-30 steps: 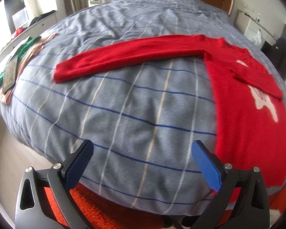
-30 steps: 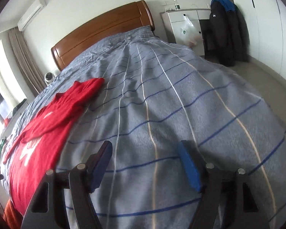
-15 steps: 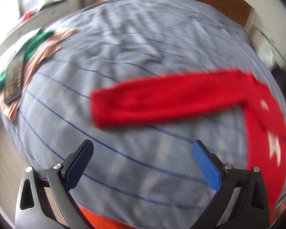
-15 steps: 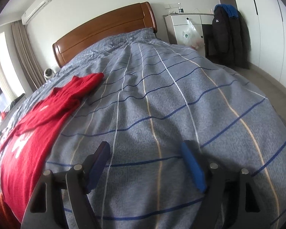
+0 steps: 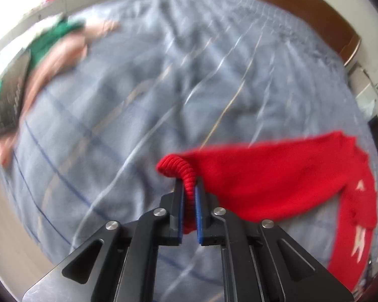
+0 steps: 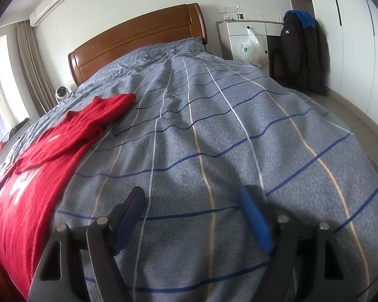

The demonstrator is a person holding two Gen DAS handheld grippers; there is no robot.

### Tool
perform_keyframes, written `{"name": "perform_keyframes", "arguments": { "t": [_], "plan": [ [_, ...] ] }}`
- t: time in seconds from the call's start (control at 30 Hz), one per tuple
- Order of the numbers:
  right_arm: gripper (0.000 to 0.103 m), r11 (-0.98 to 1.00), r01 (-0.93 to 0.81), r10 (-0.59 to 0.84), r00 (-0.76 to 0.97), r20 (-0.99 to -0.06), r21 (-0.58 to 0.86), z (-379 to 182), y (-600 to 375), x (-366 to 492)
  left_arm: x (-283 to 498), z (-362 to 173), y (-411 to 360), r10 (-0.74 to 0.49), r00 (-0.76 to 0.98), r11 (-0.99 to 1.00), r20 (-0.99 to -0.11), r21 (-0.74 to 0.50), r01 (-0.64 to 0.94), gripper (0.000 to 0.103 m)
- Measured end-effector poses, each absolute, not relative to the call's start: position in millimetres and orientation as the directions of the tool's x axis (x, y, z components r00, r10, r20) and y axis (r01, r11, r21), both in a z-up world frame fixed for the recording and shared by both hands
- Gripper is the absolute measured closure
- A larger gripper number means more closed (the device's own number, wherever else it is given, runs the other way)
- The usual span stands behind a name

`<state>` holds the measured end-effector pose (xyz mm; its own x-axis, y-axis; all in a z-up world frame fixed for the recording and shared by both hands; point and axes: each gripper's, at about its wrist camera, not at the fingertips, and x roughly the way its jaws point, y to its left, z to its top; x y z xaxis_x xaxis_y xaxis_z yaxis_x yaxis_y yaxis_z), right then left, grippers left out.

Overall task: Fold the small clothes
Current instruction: 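Grasp the other sleeve cuff with the left gripper and fold it across the body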

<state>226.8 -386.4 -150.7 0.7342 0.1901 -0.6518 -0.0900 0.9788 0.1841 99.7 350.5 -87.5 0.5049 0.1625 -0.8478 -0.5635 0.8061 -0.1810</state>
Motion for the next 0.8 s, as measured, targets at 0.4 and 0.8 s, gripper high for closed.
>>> {"name": "perform_keyframes", "arguments": {
  "t": [0.4,0.8],
  "plan": [
    [0.026,0.979,-0.090,0.188,0.741,-0.644,0.183,-151.9,-385.9,226.3,227.7,115.6,78.4,-0.108,0.808,0.994,-0.579,-0.080,0.076,0.096],
    [0.026,0.977,-0.095,0.197,0.746,-0.636,0.192,-151.8,-387.5,226.6,225.2,-21.7,45.4,-0.195,0.619,0.981,-0.761,-0.158,0.115,0.033]
  ]
}}
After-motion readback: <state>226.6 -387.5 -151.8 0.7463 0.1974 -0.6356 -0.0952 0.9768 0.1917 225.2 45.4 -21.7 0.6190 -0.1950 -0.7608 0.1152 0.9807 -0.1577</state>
